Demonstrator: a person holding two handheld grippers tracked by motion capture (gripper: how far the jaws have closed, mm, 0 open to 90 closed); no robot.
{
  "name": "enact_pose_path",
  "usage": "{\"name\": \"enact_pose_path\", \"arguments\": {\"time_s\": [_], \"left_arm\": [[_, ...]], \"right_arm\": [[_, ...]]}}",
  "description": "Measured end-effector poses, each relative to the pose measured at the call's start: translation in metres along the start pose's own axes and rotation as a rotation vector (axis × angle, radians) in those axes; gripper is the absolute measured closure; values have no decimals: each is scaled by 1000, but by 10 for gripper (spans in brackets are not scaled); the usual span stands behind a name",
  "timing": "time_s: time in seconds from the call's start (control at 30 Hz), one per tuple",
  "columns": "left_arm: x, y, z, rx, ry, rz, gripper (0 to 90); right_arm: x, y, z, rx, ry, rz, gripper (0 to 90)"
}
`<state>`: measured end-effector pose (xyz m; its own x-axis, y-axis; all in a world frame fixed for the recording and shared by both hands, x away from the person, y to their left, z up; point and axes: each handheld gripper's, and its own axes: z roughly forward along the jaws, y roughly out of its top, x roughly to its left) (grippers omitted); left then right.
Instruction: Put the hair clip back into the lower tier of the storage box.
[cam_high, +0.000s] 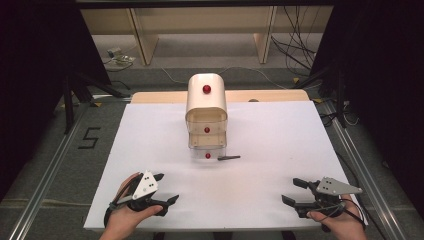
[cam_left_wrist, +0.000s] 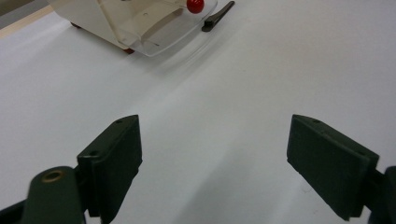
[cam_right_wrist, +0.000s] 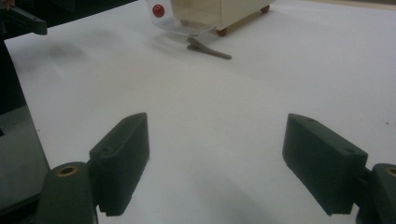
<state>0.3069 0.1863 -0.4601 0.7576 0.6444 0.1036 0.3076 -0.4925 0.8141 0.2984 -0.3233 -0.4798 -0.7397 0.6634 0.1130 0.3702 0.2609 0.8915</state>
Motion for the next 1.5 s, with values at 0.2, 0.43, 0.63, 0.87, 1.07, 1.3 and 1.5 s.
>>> {"name": "enact_pose_path", "arguments": {"time_s": [0.2, 0.43, 0.63, 0.87, 1.07, 1.3, 1.5], "left_arm": [[4, -2, 7, 21, -10, -9, 196], [4, -2, 6, 14, -10, -9, 197], [8, -2, 9, 21, -6, -15, 199], [7, -2, 9, 21, -4, -16, 197], [8, -3, 9, 17, 2, -23, 196], [7, -1, 8, 7, 3, -21, 199], [8, -2, 7, 11, 4, -23, 200]], "right_arm": [[1, 9, 6, 2, -26, -77, 294], [-3, 24, 23, -7, -37, -104, 358], [-13, 38, 52, 11, -44, -115, 396], [-20, 55, 88, 56, -15, -149, 438], [-23, 65, 116, 93, -2, -171, 467], [-27, 70, 148, 159, 20, -172, 479], [-32, 72, 169, 199, 42, -159, 481]]}}
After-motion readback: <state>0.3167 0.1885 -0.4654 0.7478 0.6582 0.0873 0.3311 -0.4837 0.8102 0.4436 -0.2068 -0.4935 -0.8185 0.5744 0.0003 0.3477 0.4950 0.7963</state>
